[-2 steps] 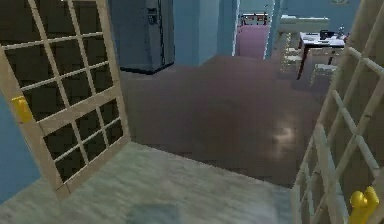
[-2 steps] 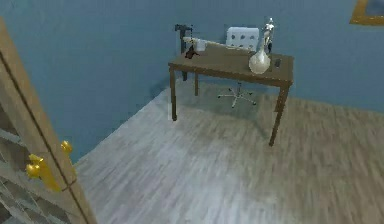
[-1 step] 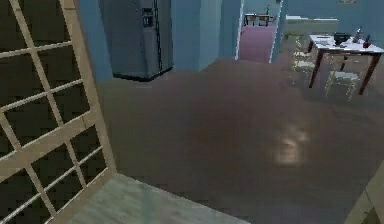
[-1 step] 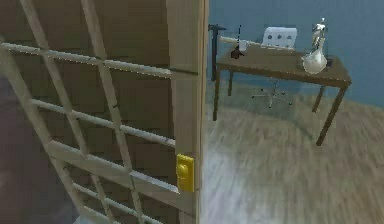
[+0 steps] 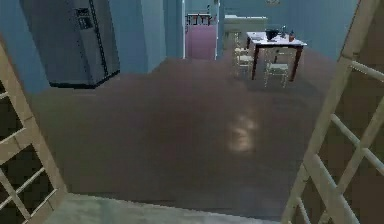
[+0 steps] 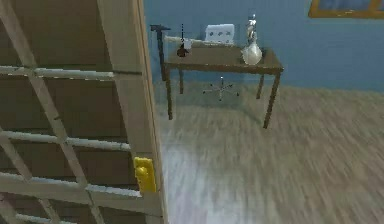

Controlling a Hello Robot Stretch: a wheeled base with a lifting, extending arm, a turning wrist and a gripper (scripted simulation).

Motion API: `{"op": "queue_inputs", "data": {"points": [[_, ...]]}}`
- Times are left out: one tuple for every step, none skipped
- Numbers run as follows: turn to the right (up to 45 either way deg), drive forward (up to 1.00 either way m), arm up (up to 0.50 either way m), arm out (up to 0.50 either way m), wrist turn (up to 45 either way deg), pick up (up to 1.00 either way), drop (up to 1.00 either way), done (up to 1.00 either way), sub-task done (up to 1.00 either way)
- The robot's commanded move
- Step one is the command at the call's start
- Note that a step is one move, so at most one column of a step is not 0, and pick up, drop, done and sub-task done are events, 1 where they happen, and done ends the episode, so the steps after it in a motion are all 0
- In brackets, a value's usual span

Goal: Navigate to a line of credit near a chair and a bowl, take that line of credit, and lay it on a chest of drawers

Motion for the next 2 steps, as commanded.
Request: {"op": "queue_inputs", "data": {"points": [[0.0,1.0,0.0,0.0,0.0,0.0,0.0,0.0,0.0],[0.0,1.0,0.0,0.0,0.0,0.0,0.0,0.0,0.0]]}}
